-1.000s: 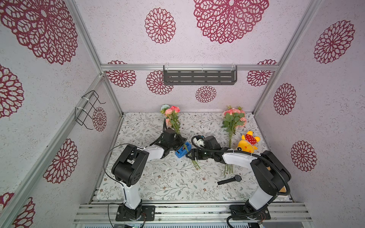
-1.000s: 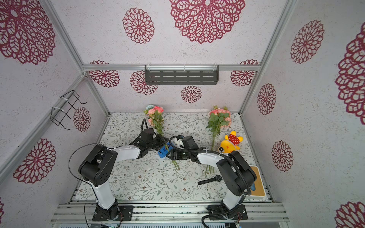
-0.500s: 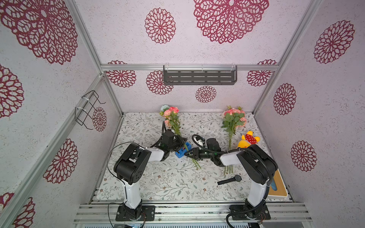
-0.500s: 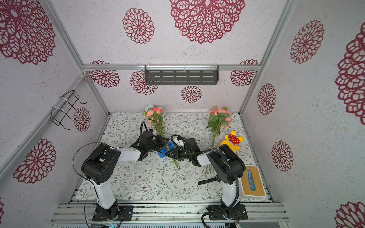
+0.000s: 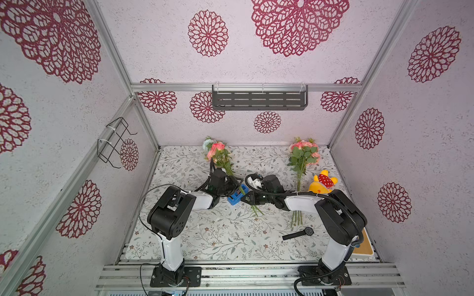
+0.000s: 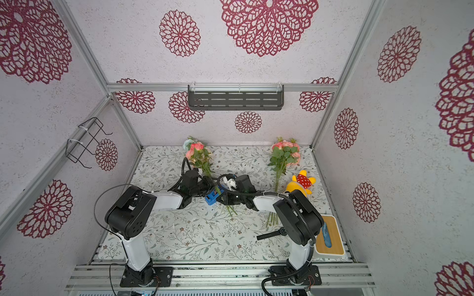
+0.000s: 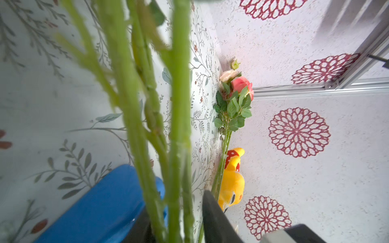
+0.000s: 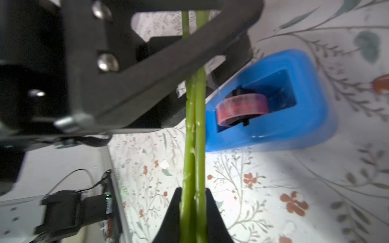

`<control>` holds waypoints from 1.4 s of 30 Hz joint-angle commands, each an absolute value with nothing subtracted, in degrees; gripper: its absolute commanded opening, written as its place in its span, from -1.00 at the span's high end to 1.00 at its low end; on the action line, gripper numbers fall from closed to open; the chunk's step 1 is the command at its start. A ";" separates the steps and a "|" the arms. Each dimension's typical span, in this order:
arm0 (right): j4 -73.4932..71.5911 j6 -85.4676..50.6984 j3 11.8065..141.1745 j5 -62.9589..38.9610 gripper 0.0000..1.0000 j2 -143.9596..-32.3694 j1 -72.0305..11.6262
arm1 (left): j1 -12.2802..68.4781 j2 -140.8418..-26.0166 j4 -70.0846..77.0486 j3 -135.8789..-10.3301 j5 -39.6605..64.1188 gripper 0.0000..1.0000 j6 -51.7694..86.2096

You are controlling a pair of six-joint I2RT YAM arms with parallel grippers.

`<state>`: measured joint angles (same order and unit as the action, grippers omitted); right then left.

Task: Wrap bouquets with tape
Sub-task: Wrap the tape around the bouquet.

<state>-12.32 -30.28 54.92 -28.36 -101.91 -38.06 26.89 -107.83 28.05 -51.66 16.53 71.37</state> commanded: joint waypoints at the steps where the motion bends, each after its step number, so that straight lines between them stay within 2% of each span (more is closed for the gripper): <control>1: 4.99 -17.22 60.87 -6.52 1.00 -98.09 -43.21 | 26.85 -105.12 20.19 -54.53 14.70 0.22 67.94; 3: 9.42 -14.48 63.97 4.58 1.00 -98.66 -47.59 | 27.02 -105.22 17.56 -55.63 14.58 0.22 67.34; 5: 10.57 -13.54 65.37 10.87 1.00 -99.69 -50.70 | 27.07 -105.25 18.04 -55.76 14.30 0.24 67.70; 8: 12.23 -11.43 67.80 17.60 1.00 -102.43 -54.55 | 27.20 -105.67 17.66 -56.99 14.74 0.40 67.94; 12: 11.39 -12.18 68.00 17.01 1.00 -103.80 -55.41 | 27.39 -105.83 17.55 -57.13 15.05 1.00 68.25; 15: 9.83 -12.98 66.53 15.27 1.00 -102.52 -54.94 | 27.31 -105.70 17.73 -56.69 15.14 1.00 68.47; 16: 9.54 -13.37 66.17 13.55 0.86 -102.04 -54.41 | 27.30 -105.69 17.73 -56.62 15.14 1.00 68.56; 18: 8.38 -15.35 64.72 7.96 0.14 -100.31 -52.32 | 27.31 -105.72 18.40 -56.35 15.05 1.00 68.47; 19: 7.41 -16.93 63.59 4.00 -0.08 -99.04 -50.60 | 27.30 -105.65 18.50 -56.50 15.03 1.00 68.40; 21: 4.05 -19.63 60.82 -4.36 -0.30 -96.59 -47.06 | 27.29 -105.82 19.21 -56.46 15.23 1.00 68.46; 23: -1.16 -23.17 57.41 -16.03 -0.36 -94.68 -42.90 | 27.23 -106.06 21.47 -56.07 15.51 1.00 68.60; 28: -20.90 -33.57 48.75 -36.75 -0.36 -95.35 -36.30 | 27.21 -106.69 25.34 -55.50 16.62 1.00 68.43; 35: -37.04 -42.24 46.17 -45.56 -0.15 -104.01 -33.85 | 27.30 -107.87 29.70 -54.85 17.75 1.00 69.40; 39: -45.41 -48.19 46.18 -47.48 0.09 -107.80 -33.80 | 27.33 -107.78 30.72 -54.33 17.71 1.00 69.68; 42: -44.25 -47.57 46.85 -46.94 0.52 -108.12 -33.76 | 27.25 -107.85 31.82 -53.81 17.68 1.00 70.14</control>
